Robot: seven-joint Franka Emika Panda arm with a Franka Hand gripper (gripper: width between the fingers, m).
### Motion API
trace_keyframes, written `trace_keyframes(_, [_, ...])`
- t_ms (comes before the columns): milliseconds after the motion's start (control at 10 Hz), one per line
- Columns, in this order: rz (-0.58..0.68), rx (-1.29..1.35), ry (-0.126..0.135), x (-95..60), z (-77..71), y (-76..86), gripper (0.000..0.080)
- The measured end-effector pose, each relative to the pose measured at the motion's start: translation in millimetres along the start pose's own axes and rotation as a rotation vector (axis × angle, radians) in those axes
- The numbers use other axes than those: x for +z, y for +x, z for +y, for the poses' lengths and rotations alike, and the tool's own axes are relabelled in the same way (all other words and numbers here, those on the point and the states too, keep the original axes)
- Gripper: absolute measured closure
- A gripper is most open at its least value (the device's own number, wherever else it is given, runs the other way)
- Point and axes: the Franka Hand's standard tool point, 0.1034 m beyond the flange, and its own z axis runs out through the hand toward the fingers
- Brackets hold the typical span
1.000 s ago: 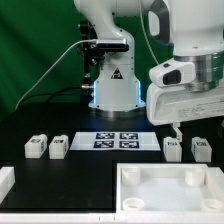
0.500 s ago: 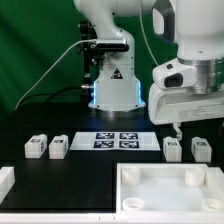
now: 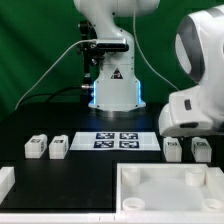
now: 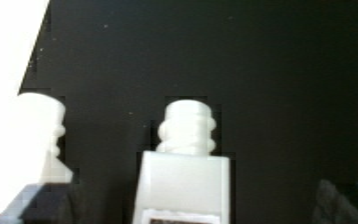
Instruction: Assemble one leg
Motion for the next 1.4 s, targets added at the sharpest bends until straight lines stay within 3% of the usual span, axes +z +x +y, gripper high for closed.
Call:
trace_keyframes(100, [-0.114,-0.008,-0.005,0.9,1.6,-2.8,0.0150])
trace_keyframes(300, [-0.136,-0.005,0.002,0.2,1.0,1.5,0.0150])
trace_keyframes(400, [-0.190,0.011,0.020,-4.5,0.5,1.9,0.0150])
trace_keyframes(500, [-0.212,0.019,0.022,-3.0,-1.3,11.4,0.0150])
trace_keyframes(800, [-0.210,0.010,0.018,-0.8,-4.7,12.6,0.0150])
trace_keyframes(1000, [-0.210,0.010,0.018,-0.5,-4.9,12.6,0.0403])
trace_keyframes(1100, [-0.210,0.010,0.018,-0.5,-4.8,12.6,0.0403])
trace_keyframes(1200, [-0.212,0.010,0.018,-0.5,-5.1,12.2,0.0515])
trace_keyframes(1400, [-0.211,0.009,0.018,-0.6,-5.1,12.2,0.0515])
